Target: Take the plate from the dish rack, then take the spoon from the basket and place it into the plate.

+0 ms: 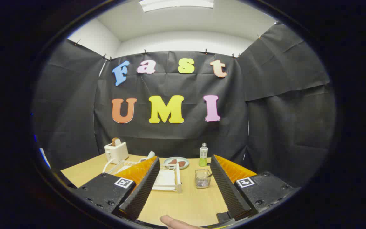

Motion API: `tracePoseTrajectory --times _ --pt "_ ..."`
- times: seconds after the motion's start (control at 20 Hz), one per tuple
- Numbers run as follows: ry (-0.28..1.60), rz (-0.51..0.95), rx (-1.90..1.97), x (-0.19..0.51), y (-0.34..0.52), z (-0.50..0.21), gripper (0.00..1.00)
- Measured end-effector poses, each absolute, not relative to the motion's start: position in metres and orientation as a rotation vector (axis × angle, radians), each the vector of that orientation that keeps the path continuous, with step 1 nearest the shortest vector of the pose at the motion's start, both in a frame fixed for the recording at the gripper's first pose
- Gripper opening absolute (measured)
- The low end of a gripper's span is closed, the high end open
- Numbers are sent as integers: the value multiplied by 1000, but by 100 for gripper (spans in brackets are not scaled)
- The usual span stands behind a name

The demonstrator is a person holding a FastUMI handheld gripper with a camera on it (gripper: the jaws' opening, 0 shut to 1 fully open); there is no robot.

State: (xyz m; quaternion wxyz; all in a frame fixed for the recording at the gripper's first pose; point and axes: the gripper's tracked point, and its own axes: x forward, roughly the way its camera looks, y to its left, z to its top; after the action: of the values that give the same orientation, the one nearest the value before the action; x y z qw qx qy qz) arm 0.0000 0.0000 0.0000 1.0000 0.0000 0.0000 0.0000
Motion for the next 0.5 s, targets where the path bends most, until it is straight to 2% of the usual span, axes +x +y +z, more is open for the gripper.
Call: tracePoseTrajectory --times 0.5 --pt "21 -2 -22 12 -1 -13 100"
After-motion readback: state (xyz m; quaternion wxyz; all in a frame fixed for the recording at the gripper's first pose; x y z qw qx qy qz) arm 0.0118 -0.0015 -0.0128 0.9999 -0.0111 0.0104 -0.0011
